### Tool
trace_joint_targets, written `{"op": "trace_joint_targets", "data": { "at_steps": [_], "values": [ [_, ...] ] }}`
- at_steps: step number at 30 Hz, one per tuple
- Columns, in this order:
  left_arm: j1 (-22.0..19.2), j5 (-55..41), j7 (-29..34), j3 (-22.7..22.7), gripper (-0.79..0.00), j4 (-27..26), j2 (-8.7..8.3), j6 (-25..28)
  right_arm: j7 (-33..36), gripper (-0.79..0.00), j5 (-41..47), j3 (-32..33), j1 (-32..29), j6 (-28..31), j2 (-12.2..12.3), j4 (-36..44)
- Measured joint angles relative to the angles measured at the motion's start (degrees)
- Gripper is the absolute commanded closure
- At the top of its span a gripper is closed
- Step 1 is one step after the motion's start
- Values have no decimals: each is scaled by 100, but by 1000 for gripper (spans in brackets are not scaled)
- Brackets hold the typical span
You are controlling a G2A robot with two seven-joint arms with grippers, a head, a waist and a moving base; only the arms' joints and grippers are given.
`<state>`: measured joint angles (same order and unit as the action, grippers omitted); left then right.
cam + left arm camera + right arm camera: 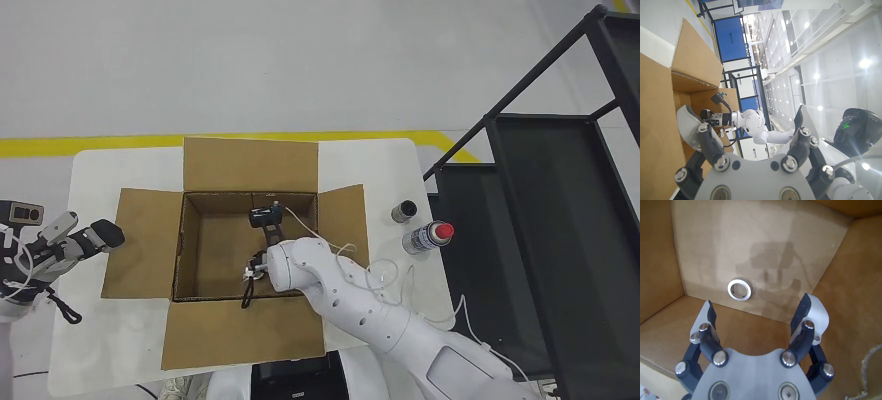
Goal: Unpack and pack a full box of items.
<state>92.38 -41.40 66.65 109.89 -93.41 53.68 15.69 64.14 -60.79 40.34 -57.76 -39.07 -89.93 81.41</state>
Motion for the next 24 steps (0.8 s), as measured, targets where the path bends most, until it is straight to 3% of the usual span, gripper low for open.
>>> {"op": "trace_joint_targets", "data": {
  "at_steps": [24],
  "values": [
    [0,0,0,0,-785,0,0,0,-186,-785,327,40,548,-120,-318,-1215]
  ]
}}
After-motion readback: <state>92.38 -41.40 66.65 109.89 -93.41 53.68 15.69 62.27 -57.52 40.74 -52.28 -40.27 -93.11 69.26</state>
